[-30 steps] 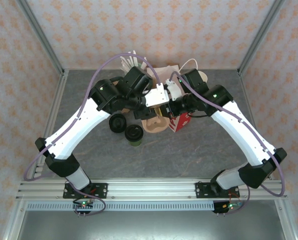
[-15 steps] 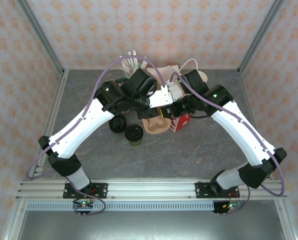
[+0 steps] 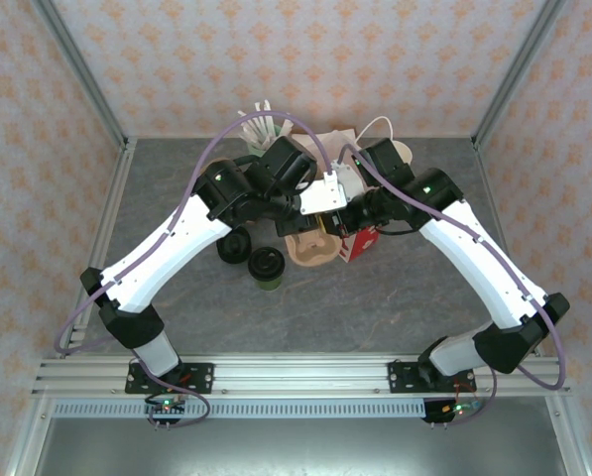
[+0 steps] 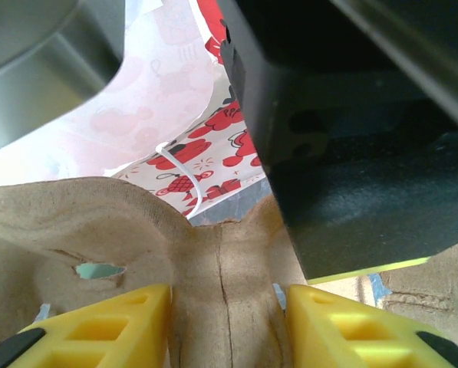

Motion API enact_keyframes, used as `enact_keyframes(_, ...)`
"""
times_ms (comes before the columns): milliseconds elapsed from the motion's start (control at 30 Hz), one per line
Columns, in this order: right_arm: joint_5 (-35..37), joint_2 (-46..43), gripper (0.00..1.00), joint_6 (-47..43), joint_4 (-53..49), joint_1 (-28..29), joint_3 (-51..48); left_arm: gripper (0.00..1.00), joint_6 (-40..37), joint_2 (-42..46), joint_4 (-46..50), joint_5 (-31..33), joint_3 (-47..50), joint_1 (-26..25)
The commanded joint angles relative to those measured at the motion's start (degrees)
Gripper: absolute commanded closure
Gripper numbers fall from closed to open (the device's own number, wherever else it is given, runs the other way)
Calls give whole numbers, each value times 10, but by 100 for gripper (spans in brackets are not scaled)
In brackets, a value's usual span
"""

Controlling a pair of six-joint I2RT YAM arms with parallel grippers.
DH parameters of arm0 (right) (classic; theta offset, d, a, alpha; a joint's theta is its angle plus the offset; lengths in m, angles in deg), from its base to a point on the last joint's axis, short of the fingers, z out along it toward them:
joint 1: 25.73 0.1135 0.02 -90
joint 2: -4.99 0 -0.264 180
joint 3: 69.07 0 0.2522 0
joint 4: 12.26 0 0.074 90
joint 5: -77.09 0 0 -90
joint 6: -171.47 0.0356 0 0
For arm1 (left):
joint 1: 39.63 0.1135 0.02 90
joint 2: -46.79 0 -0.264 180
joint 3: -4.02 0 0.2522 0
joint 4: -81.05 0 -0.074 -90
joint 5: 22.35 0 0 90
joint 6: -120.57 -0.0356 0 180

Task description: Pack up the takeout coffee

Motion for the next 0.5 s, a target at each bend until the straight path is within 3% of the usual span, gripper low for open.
enact_keyframes(0,-4,-31,88,-7,20,3,13,62,-14,-8,31,26,16,-1)
enact_keyframes(367,9,-43,84,-3,35,3,-6,66,2,26,-2,7,45,0)
enact_keyframes(467,14,-47,78,-2,39,3,-11,66,5,39,-14,4,56,1)
